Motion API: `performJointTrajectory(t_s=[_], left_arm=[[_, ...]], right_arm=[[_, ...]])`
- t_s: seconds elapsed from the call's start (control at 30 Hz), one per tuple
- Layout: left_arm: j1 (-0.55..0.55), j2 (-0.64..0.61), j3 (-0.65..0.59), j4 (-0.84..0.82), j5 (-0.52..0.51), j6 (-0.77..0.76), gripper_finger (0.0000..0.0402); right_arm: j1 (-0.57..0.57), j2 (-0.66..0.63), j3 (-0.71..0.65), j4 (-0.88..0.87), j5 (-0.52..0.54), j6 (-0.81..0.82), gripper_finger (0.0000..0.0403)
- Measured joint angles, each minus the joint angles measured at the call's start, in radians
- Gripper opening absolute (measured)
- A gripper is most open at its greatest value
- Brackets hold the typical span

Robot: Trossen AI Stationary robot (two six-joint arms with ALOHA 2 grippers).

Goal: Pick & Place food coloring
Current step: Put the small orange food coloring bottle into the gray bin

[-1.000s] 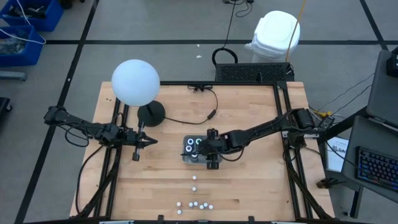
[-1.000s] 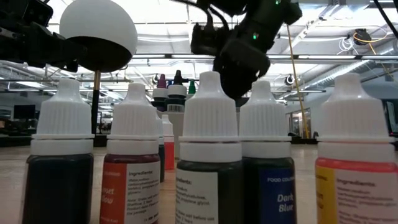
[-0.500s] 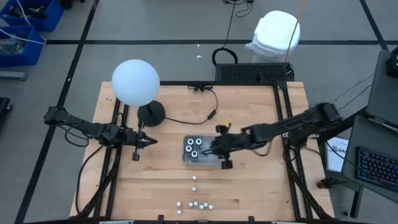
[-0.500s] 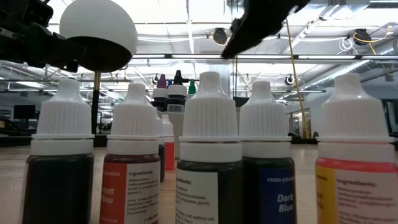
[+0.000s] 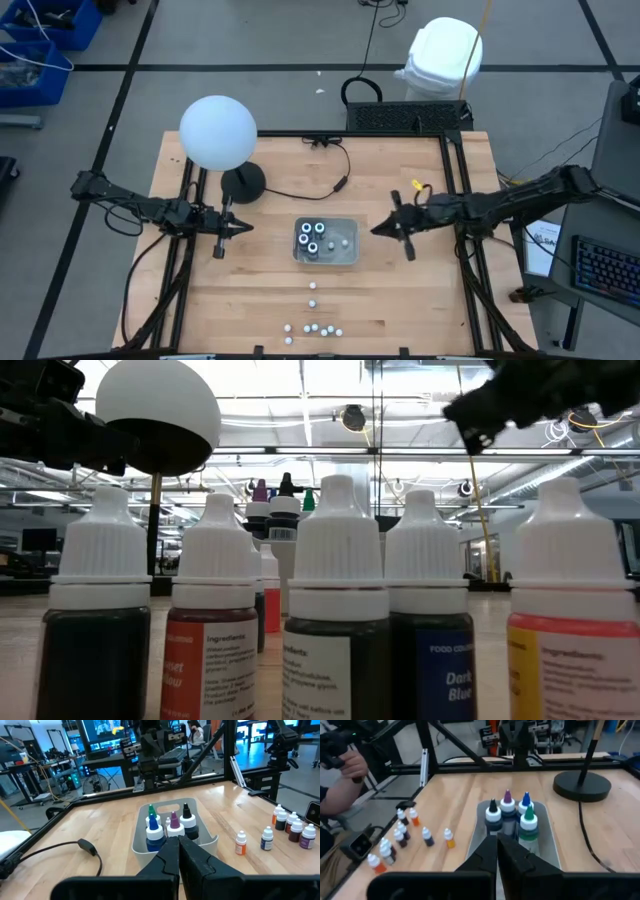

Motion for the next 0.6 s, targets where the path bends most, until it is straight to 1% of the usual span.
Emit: performJointTrajectory(t_s=[0.07, 0.2, 0.3, 0.43, 0.6], left_arm=[[0.000, 0.000, 0.000, 0.000, -0.004, -0.003, 0.0008], [0.000, 0.000, 0.000, -0.001, -0.004, 0.002, 0.0008], [0.001, 0.000, 0.000, -0.012, -0.004, 0.011, 0.0008], [0.001, 0.000, 0.000, -0.014, -0.004, 0.008, 0.0008], [0.001, 0.000, 0.000, -0.018, -0.005, -0.012, 0.0008]], right_arm=[[0.005, -0.065, -0.054, 0.009, 0.012, -0.016, 0.0003], [-0.012, -0.181, -0.154, 0.043, 0.085, -0.045, 0.0001], [-0.038, -0.241, -0.213, 0.098, 0.084, -0.046, 0.0001], [-0.042, -0.275, -0.268, 0.123, 0.081, -0.048, 0.0001], [-0.042, -0.278, -0.310, 0.123, 0.083, -0.047, 0.0001]])
